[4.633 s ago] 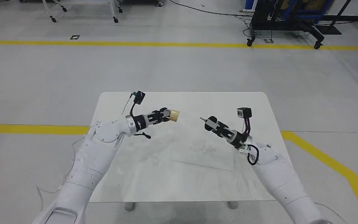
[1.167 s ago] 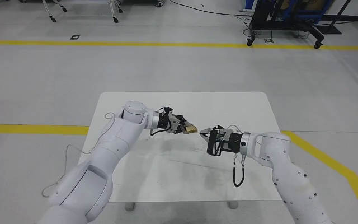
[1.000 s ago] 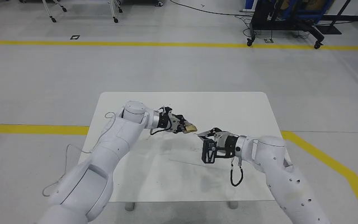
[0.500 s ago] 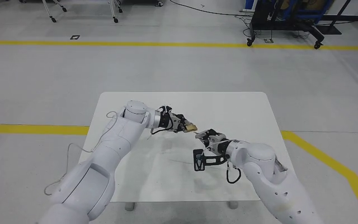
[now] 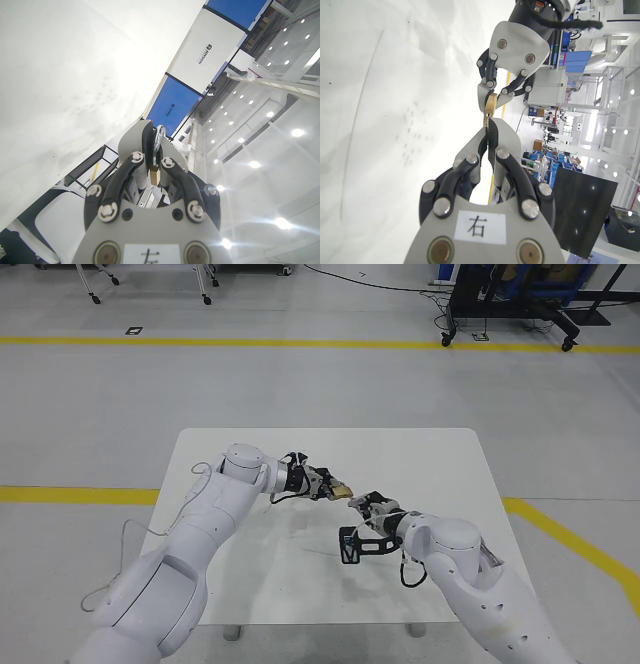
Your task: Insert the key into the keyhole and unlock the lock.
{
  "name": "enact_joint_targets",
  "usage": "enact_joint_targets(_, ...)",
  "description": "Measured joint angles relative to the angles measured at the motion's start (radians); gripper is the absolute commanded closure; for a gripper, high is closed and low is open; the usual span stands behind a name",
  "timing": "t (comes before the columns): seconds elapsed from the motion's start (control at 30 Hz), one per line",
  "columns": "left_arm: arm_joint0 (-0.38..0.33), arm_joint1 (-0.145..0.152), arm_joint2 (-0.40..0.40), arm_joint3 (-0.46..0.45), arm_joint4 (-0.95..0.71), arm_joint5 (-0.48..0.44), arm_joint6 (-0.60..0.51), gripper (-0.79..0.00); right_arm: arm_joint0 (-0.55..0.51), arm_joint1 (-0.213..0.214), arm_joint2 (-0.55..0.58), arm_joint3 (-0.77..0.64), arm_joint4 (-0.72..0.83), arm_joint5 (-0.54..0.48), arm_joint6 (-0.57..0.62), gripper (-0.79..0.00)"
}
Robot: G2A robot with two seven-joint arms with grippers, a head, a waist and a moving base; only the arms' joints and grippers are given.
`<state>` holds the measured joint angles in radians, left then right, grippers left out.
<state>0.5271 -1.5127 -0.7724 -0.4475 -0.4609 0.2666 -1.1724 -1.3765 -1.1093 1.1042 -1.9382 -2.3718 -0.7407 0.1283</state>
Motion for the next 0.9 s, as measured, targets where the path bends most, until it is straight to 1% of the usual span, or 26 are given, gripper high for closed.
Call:
enact_joint_targets(0.33,0.001,-0.004,-0.004,0.005,0.014,-0.014,-0.001,0.000,0.027,-0.009,-0.047,0.011,-0.011,-0.013,0.052,0.000)
enact_joint_targets(0.67,0.003,-0.006,-0.012,0.008,0.019,-0.005,0.011,0.000,0.019,-0.021,-0.098,-0.007,-0.087,0.033,0.184,0.000)
enact_joint_targets(0.9,0.006,-0.008,-0.025,0.010,0.010,-0.002,0.025,0.000,0.042,-0.035,-0.138,0.017,-0.105,0.042,0.241,0.000)
